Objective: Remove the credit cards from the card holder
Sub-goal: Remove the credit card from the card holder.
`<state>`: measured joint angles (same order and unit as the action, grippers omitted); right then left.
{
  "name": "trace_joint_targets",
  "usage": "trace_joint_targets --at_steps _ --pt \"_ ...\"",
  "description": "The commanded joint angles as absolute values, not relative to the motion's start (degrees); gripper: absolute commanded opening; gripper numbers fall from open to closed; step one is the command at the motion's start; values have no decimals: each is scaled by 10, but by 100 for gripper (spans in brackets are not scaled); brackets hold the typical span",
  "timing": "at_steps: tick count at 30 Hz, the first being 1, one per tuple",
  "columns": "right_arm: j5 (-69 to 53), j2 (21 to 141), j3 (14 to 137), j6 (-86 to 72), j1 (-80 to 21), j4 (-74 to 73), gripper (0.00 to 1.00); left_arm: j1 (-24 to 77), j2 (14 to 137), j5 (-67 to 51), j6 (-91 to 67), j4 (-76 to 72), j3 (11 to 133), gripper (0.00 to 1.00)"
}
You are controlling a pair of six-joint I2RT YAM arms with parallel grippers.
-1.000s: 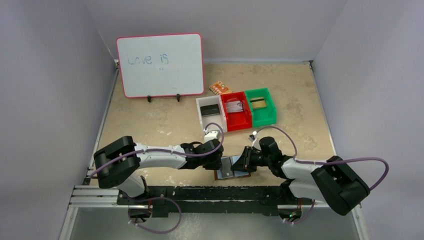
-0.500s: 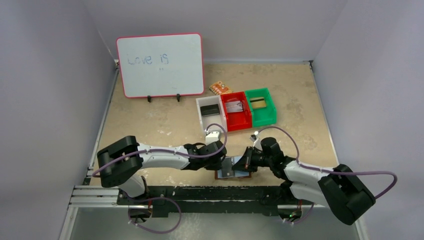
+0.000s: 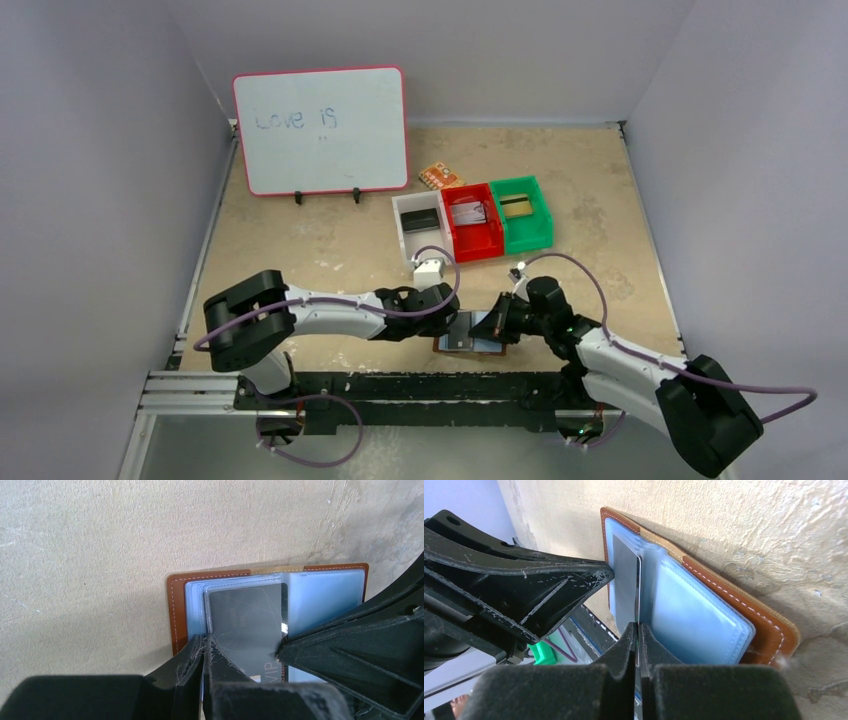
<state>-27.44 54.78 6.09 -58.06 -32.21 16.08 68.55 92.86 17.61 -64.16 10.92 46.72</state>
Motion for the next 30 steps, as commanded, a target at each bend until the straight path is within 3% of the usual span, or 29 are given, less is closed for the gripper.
trace_joint_targets --at_steps 1,24,30 --pt "-254 527 61 -582 -320 121 0 689 976 215 -633 206 444 1" --pt "-229 507 61 -595 -319 80 0 699 965 254 -639 233 466 1" --pt "-238 533 47 -610 -319 137 0 700 881 247 -628 196 482 18"
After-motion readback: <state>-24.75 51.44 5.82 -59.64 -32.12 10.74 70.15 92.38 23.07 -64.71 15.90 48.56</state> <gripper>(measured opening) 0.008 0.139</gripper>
